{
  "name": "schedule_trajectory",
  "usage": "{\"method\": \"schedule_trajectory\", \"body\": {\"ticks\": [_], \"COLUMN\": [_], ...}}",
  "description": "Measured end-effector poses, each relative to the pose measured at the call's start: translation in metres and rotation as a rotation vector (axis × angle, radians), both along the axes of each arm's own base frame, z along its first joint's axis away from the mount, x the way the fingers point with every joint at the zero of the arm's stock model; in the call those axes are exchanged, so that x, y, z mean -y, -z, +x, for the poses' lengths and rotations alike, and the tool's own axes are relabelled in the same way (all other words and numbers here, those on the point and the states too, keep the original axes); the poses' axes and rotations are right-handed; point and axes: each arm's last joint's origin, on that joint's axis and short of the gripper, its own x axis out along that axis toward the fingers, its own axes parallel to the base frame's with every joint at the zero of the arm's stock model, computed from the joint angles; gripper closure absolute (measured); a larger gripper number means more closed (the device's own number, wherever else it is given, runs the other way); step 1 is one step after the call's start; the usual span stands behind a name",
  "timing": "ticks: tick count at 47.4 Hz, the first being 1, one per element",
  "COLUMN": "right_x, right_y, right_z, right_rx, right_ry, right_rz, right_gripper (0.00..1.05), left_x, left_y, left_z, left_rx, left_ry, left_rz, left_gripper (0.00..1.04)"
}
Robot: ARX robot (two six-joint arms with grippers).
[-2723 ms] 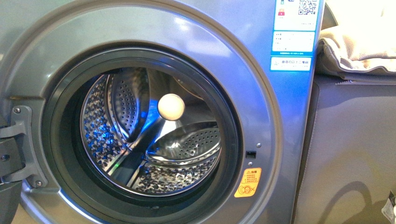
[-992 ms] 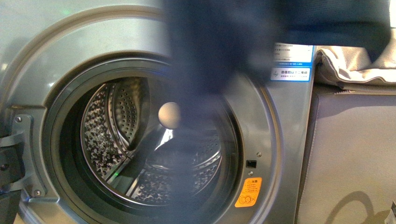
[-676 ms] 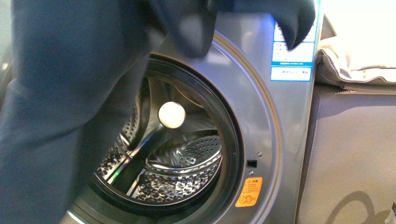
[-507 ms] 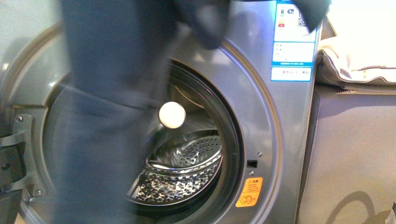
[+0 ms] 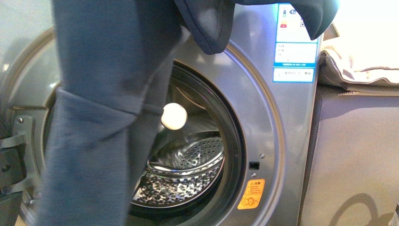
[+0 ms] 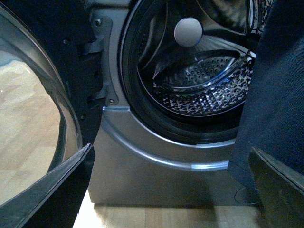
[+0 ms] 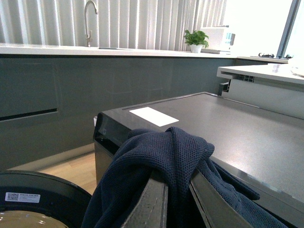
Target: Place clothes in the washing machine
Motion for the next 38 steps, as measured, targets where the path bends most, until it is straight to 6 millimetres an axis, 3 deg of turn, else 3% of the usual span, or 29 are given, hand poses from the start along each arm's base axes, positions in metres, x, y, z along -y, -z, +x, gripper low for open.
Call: {"method": "schedule_trajectory", "body": {"ticks": [24, 27, 31, 38], "right_x": [0.000, 0.000, 0.000, 0.000], "right_y": [0.000, 0.000, 0.000, 0.000], "right_z": [0.000, 0.000, 0.000, 0.000], "right_rx": [0.000, 0.000, 0.000, -0.001], "right_ry": [0.000, 0.000, -0.001, 0.000], "right_rz": [0.000, 0.000, -0.001, 0.000], "right_gripper": [0.99, 0.99, 0.99, 0.99], "left_x": [0.000, -0.001, -0.004, -0.017], "left_y": [0.000, -0.002, -0.008, -0.044], "left_z": [0.000, 0.001, 0.003, 0.011], "left_rx": [0.000, 0.012, 0.025, 0.115], "left_ry": [0.000, 0.072, 0.199, 0.248], "left_rz": [0.000, -0.058, -0.217, -0.257], "left_gripper": [0.06, 0.06, 0.06, 0.06]}}
